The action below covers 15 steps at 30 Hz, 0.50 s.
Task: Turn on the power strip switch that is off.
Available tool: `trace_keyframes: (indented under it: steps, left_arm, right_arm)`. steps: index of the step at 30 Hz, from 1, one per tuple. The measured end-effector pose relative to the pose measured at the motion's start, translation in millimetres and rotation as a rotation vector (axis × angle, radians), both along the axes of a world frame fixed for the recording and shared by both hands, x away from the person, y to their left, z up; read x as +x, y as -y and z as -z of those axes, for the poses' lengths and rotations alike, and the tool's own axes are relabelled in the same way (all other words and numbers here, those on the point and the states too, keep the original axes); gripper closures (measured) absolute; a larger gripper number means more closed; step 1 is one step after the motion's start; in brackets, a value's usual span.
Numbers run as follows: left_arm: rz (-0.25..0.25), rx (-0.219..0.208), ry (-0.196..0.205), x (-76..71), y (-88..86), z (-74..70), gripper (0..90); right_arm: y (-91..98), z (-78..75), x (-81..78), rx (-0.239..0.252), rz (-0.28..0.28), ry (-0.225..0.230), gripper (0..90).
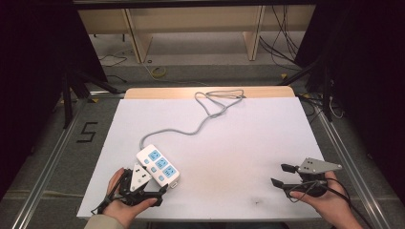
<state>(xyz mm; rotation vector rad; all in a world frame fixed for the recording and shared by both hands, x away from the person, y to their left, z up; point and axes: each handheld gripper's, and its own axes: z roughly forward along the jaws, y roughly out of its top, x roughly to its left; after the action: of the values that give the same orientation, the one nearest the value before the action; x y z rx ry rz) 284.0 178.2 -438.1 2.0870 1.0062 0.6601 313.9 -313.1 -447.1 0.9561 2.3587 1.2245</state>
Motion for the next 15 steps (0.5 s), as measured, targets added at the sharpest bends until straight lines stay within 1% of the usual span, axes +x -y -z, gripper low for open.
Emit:
trace_keyframes:
  steps: [3, 4, 7, 8, 12, 14, 15]
  left_arm:
    - [-0.005, -0.004, 0.004, -1.6, -3.6, -1.8, 15.9]
    - [-0.005, -0.006, 0.005, -1.9, -5.3, -1.9, 15.9]
    - [-0.026, -0.015, 0.002, -2.1, -9.0, -1.2, 18.5]
    - [-0.026, -0.013, 0.002, -1.9, -10.2, -1.8, 21.1]
    - [-0.041, -0.026, 0.015, -1.4, -13.5, -3.6, 25.7]
    - [-0.061, -0.048, 0.024, 1.2, -16.7, -6.3, 30.0]
    - [-0.065, -0.053, 0.029, 2.3, -17.3, -7.4, 32.0]
  right_arm:
    - [0.4, -0.2, -0.4, -0.001, -0.003, 0.002, 33.5]
    - [0.4, -0.2, -0.4, -0.001, -0.003, 0.002, 33.5]
    - [0.2, -0.3, -0.6, 0.000, -0.002, 0.000, 33.6]
    - [-0.5, -0.2, -0.6, 0.000, -0.002, 0.001, 33.5]
    - [-1.5, -0.5, -0.7, -0.001, -0.003, -0.001, 33.5]
    - [-1.2, -0.2, -0.3, -0.001, -0.003, -0.003, 33.5]
    - [-1.1, 0.0, -0.1, 0.000, -0.002, -0.004, 33.5]
